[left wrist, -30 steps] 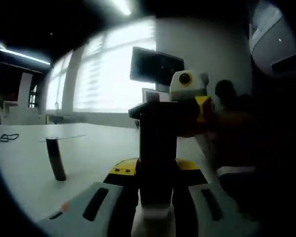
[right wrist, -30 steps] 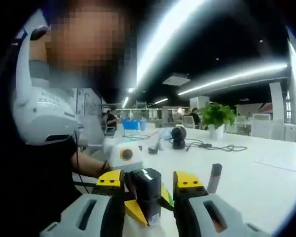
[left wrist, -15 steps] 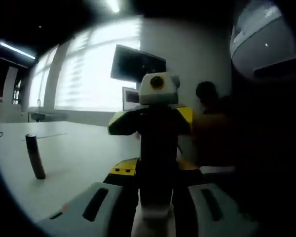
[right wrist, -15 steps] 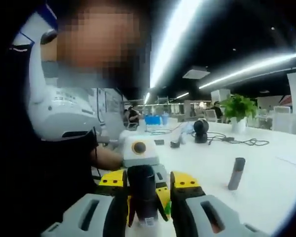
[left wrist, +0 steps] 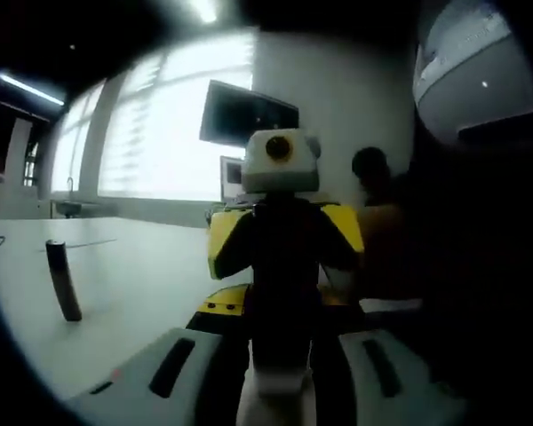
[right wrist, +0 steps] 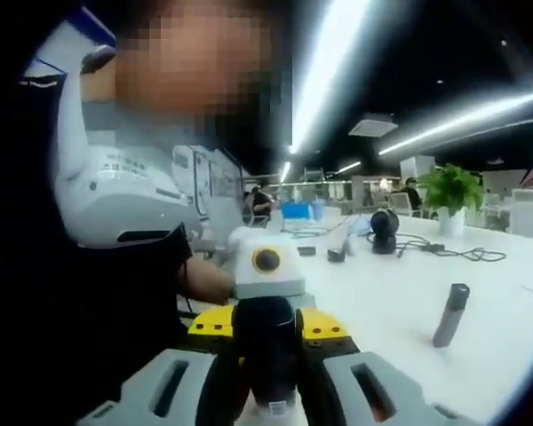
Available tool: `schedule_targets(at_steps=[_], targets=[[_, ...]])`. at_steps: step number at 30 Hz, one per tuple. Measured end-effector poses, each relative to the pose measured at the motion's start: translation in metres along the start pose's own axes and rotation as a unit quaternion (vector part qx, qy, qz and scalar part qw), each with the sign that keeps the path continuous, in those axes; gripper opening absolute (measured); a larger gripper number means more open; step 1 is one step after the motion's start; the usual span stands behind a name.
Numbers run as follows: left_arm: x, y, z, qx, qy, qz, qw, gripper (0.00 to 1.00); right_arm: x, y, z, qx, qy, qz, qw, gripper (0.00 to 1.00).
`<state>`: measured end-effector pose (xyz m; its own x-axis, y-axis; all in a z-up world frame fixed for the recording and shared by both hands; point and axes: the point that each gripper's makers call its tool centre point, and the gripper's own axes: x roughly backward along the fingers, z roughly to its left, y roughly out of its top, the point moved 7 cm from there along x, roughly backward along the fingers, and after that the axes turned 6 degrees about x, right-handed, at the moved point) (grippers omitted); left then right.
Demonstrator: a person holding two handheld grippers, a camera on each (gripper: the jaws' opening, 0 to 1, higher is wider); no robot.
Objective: Pick up cosmetic bottle twist off cap place on table pick up cap screw tight cap place on table
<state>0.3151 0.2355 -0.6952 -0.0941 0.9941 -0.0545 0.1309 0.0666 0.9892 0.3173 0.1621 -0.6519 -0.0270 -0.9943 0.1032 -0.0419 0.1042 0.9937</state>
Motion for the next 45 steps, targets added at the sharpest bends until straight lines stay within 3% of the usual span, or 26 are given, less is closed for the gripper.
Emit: schedule_targets(at_steps=[6,16,30,37,45], targets=[[0.0,0.0,0.002,-0.001,0.004,-0.001,1.0,0.15,0.0,0.001,-0.001,0.015,-0.016,-0.004,0.9998,0.16],[0.001,0.001,0.012,-0.011,0.046,-0.004,0.9989,0.15,0.0,-0.001,-0.008,0.018,-0.073,-0.012,0.9971,0.16],[0.005,0.004,0.025,-0.021,0.105,-0.008,0.9942,0.15,-0.01,-0.001,-0.017,0.018,-0.163,-0.014,0.9864,0.16],[0.007,0.006,0.029,-0.025,0.12,-0.009,0.9924,0.15,-0.013,-0.001,-0.017,0.03,-0.196,-0.015,0.9799,0.16],[0.007,0.006,0.032,-0.019,0.126,-0.008,0.9918,0.15,-0.012,-0.002,-0.02,0.006,-0.221,-0.018,0.9751,0.16]])
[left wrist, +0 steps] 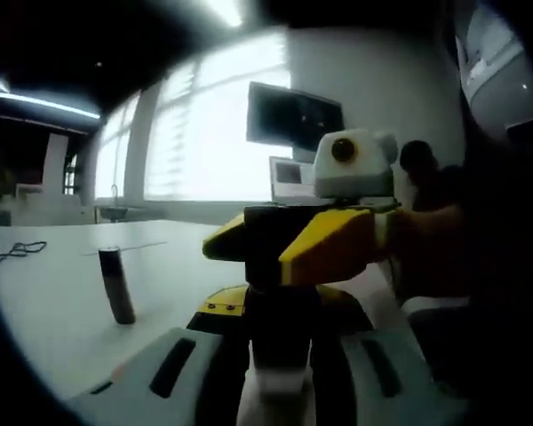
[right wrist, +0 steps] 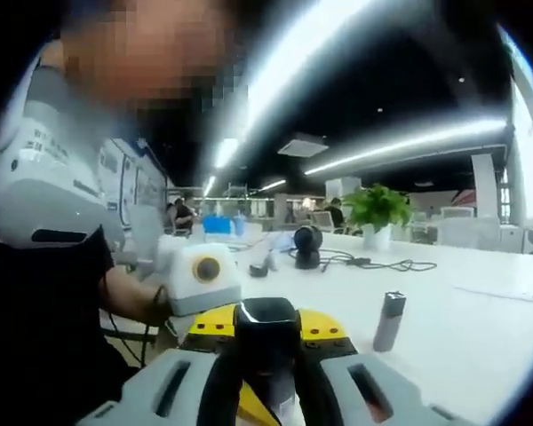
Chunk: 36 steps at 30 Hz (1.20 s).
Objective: Pick up cosmetic bottle twist off cap place on table pick up cap screw tight cap place on table
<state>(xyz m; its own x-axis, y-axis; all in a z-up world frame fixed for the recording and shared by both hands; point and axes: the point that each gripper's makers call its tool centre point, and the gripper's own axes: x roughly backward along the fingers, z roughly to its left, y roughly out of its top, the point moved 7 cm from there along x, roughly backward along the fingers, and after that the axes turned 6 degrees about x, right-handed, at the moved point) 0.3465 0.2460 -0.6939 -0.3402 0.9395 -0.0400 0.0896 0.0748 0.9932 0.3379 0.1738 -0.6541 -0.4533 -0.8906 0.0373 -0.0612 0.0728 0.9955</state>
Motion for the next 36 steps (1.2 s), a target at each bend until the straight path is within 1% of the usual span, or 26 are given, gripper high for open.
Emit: schedule_targets(at_steps=[4,7,8,10,11,12,14,17,18,20,25,29,36], targets=[[0.0001,0.0005,0.0022,0.0,0.006,0.0,1.0,0.15,-0.0018,0.0004,0.0009,0.001,-0.018,0.003,0.9998,0.16],[-0.0001,0.0005,0.0023,0.0,0.006,-0.001,1.0,0.15,-0.0008,-0.0001,0.001,0.005,-0.024,0.001,0.9997,0.16],[-0.0001,0.0006,0.0024,0.0,0.006,-0.001,1.0,0.15,-0.0006,-0.0005,0.0013,0.0,-0.028,-0.001,0.9996,0.16],[-0.0002,0.0007,0.0026,-0.001,0.006,-0.001,1.0,0.15,-0.0005,0.0003,0.0011,0.003,-0.031,0.003,0.9995,0.16],[-0.0001,0.0007,0.0027,-0.001,0.006,-0.001,1.0,0.15,-0.0011,0.0015,0.0011,0.033,-0.032,0.001,0.999,0.16],[0.0,0.0011,0.003,-0.006,0.006,-0.003,1.0,0.15,-0.0016,0.002,0.0022,0.042,-0.031,-0.003,0.9986,0.16],[0.0001,0.001,0.0035,-0.004,0.008,-0.003,1.0,0.15,-0.0017,0.0008,0.0022,0.023,-0.039,0.003,0.999,0.16],[-0.0001,0.001,0.0045,-0.002,0.01,-0.002,0.9999,0.15,-0.0023,0.0011,0.0015,0.025,-0.043,0.005,0.9988,0.16],[0.0003,0.0011,0.0049,0.0,0.01,-0.002,1.0,0.15,-0.0026,0.0,0.0012,0.02,-0.045,-0.002,0.9988,0.16],[0.0004,0.001,0.0054,0.001,0.012,-0.002,0.9999,0.15,-0.0025,-0.0004,0.0005,0.011,-0.054,-0.005,0.9985,0.16],[0.0002,0.0008,0.0052,0.0,0.013,-0.002,0.9999,0.15,-0.0018,-0.0005,0.0017,0.006,-0.072,-0.005,0.9974,0.16],[0.0002,0.0007,0.0065,0.0,0.016,-0.003,0.9999,0.15,-0.0026,-0.0006,0.0031,0.006,-0.096,-0.004,0.9954,0.16],[0.0007,0.0008,0.0091,0.002,0.02,-0.003,0.9998,0.15,-0.0037,-0.0007,0.0032,0.0,-0.122,-0.004,0.9925,0.15]])
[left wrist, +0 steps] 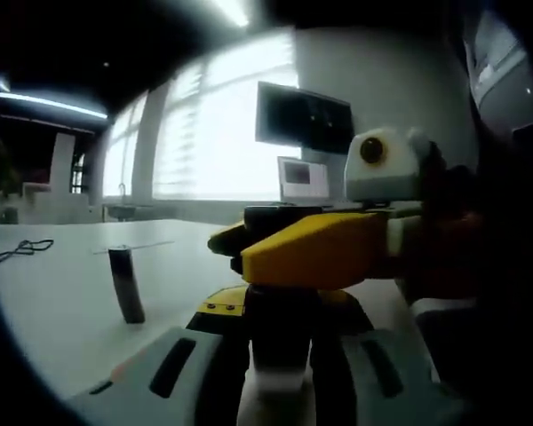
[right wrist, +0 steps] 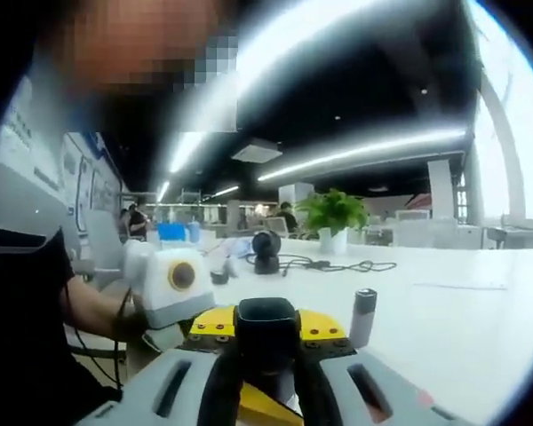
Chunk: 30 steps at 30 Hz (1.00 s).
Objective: Pick up cosmetic bottle twist off cap place on table pick up cap screw tight cap place on table
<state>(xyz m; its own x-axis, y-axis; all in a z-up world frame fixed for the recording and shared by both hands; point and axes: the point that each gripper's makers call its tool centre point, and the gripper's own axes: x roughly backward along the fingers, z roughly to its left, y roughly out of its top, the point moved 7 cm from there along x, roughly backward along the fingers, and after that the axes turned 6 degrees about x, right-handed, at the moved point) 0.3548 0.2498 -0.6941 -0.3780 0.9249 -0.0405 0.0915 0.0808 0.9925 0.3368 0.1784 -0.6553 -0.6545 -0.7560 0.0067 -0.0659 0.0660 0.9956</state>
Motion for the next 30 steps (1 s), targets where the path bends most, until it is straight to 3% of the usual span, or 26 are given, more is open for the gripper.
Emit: schedule_targets(at_steps=[11,30], targets=[[0.001,0.001,0.011,-0.003,0.033,-0.003,0.9995,0.15,-0.01,0.0,0.0,-0.001,-0.064,0.009,0.9979,0.15],[0.002,0.002,0.03,-0.008,0.094,-0.009,0.9955,0.15,-0.028,-0.001,-0.005,0.003,-0.117,0.008,0.9931,0.15]])
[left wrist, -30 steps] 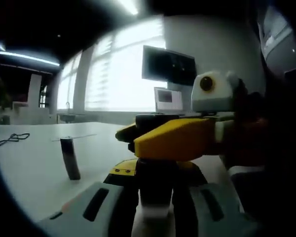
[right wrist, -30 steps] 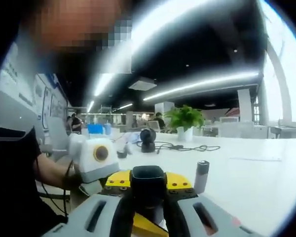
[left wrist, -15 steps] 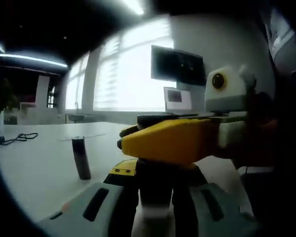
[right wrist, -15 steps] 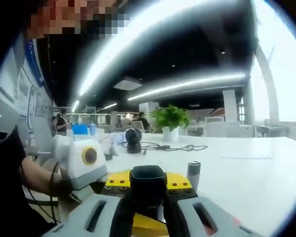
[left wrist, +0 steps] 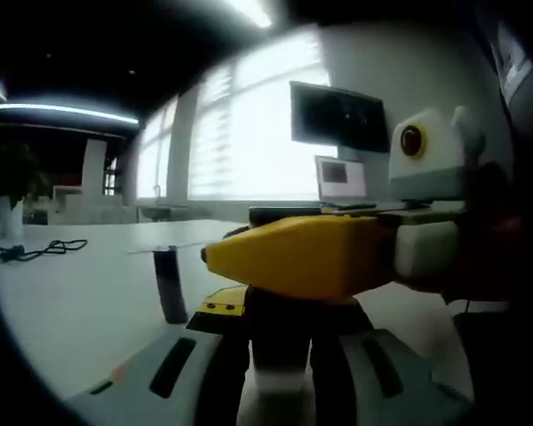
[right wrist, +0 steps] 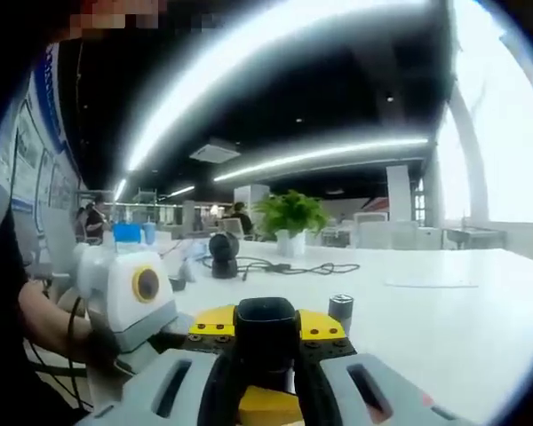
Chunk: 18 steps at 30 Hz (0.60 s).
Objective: Pick up cosmetic bottle twist off cap place on table pick up cap screw tight cap place on table
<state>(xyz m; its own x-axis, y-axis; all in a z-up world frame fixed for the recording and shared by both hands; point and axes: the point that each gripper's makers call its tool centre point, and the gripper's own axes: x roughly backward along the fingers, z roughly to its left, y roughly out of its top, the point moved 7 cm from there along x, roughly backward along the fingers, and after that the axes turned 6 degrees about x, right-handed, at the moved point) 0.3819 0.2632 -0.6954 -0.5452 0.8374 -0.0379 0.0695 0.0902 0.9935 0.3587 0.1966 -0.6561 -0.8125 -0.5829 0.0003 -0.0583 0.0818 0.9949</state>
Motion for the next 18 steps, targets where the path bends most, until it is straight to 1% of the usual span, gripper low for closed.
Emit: schedule_targets(at_steps=[3,4,8,12,18], targets=[[-0.0002,0.0002,0.0012,0.0,0.003,0.0,1.0,0.15,-0.0008,0.0,0.0011,0.0,-0.009,0.0,1.0,0.15],[-0.0005,0.0003,0.0018,-0.001,0.004,0.0,1.0,0.15,-0.0008,-0.0001,0.0023,0.001,-0.02,0.0,0.9998,0.15],[-0.0009,0.0003,0.001,-0.011,0.016,0.001,0.9998,0.16,-0.0022,-0.0006,0.0051,0.003,-0.043,-0.003,0.9991,0.15],[-0.0014,0.0004,0.0028,-0.013,0.024,0.001,0.9996,0.16,-0.003,-0.0006,0.0057,0.003,-0.052,-0.004,0.9986,0.15],[-0.0023,0.0005,0.0031,-0.017,0.026,0.004,0.9995,0.16,-0.0019,0.0003,0.008,0.008,-0.068,-0.002,0.9977,0.15]])
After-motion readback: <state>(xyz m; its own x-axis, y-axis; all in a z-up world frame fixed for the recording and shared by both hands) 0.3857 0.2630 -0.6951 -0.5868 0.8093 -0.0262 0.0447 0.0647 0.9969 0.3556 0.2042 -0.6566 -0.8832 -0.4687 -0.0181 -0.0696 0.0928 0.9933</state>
